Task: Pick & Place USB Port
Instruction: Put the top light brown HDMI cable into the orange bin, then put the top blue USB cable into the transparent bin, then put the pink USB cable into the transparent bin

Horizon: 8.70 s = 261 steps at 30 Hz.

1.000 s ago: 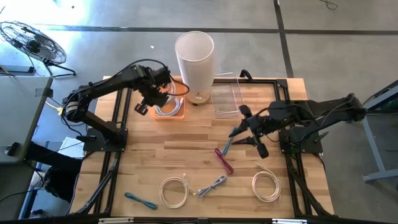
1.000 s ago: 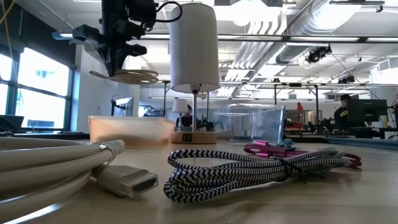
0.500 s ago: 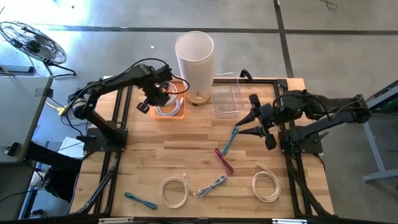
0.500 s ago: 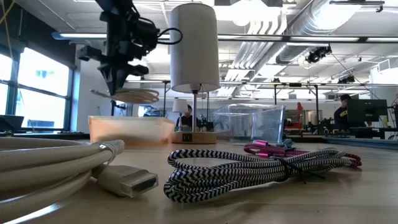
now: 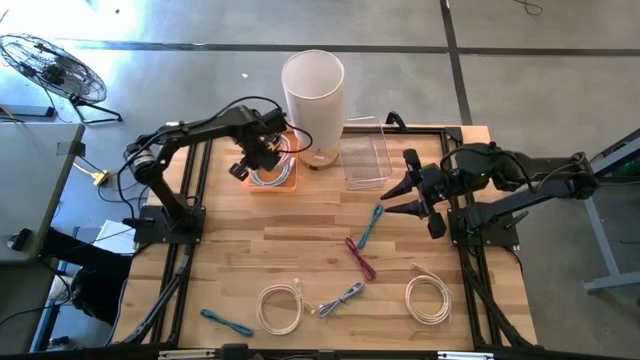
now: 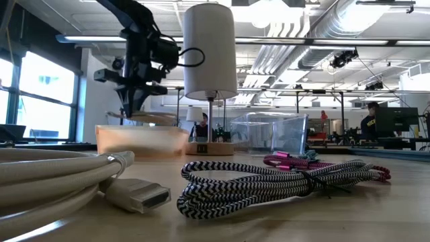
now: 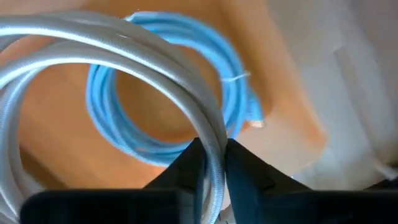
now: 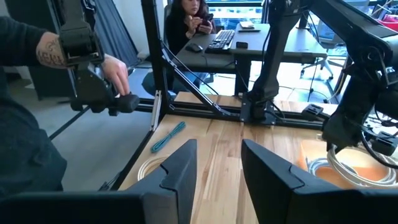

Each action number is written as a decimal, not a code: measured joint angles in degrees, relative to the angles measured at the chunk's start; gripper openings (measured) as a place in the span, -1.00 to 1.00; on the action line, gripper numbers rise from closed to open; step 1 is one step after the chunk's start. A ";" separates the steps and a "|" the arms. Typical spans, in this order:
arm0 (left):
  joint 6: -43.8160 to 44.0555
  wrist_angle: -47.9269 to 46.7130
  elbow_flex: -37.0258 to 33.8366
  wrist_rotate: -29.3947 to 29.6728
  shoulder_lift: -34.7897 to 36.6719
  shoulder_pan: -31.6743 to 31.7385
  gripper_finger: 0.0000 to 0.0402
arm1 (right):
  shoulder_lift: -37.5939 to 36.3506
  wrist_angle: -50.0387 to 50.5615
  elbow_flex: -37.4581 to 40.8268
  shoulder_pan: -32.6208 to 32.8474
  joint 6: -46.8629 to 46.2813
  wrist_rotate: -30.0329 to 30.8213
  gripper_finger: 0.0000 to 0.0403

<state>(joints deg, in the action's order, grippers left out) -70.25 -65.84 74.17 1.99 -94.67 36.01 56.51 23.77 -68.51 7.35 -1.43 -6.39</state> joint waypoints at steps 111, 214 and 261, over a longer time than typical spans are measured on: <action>57.06 17.07 -0.04 30.33 27.39 -63.04 -0.29 | 42.23 26.64 -0.02 -7.10 34.28 1.54 -0.42; 61.90 -14.02 -0.02 58.79 33.46 -62.99 -0.29 | 20.37 4.63 -3.74 -39.65 -21.35 11.65 -0.26; 61.68 -10.63 -0.02 17.21 33.40 -63.04 -0.29 | 29.65 20.98 -3.78 9.08 -38.05 7.70 -0.26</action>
<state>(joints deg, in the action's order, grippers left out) -8.56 -76.47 74.15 19.20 -61.28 -27.03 86.16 44.75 -72.29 16.44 -39.48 1.31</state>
